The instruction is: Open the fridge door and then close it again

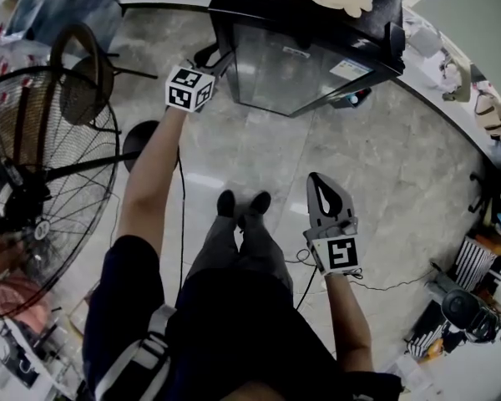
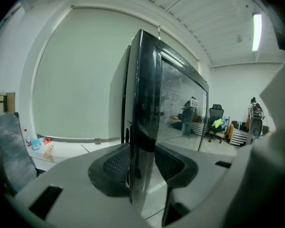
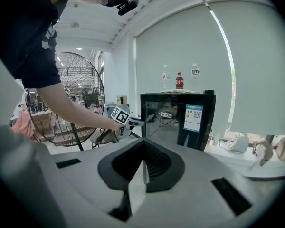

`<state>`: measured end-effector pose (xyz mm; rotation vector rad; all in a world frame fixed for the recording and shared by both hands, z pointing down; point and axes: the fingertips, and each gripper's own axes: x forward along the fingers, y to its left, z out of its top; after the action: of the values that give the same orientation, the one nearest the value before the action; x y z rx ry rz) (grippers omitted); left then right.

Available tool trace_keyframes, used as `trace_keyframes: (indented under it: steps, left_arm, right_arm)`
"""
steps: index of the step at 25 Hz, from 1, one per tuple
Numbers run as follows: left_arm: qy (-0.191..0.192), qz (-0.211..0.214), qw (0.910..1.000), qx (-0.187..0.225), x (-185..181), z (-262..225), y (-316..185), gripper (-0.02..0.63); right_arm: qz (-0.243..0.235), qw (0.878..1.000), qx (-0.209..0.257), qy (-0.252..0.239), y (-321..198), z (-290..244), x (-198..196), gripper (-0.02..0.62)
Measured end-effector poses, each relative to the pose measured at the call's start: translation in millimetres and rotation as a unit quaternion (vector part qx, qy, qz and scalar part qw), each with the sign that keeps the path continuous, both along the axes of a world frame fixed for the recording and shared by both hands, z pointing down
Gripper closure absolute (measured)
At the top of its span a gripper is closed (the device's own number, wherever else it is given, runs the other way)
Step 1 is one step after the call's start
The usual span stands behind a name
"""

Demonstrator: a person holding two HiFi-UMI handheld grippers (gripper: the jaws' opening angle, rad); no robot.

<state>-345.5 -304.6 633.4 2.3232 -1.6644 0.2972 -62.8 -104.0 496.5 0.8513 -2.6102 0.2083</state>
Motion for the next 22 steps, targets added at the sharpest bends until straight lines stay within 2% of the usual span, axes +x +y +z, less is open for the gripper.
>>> trace_keyframes:
  steps: [15,22]
  left_arm:
    - [-0.016,-0.027,0.9995,-0.001,-0.8,-1.3,5.7,0.436]
    - [-0.023,-0.040,0.9989,0.005,11.0,-1.6,45.0,0.449]
  right_arm:
    - [-0.001,1.000,-0.002,-0.002,1.9,1.9,-5.2,0.577]
    - [0.005,1.000,-0.002,0.000,2.7,3.2,-3.3,0.578]
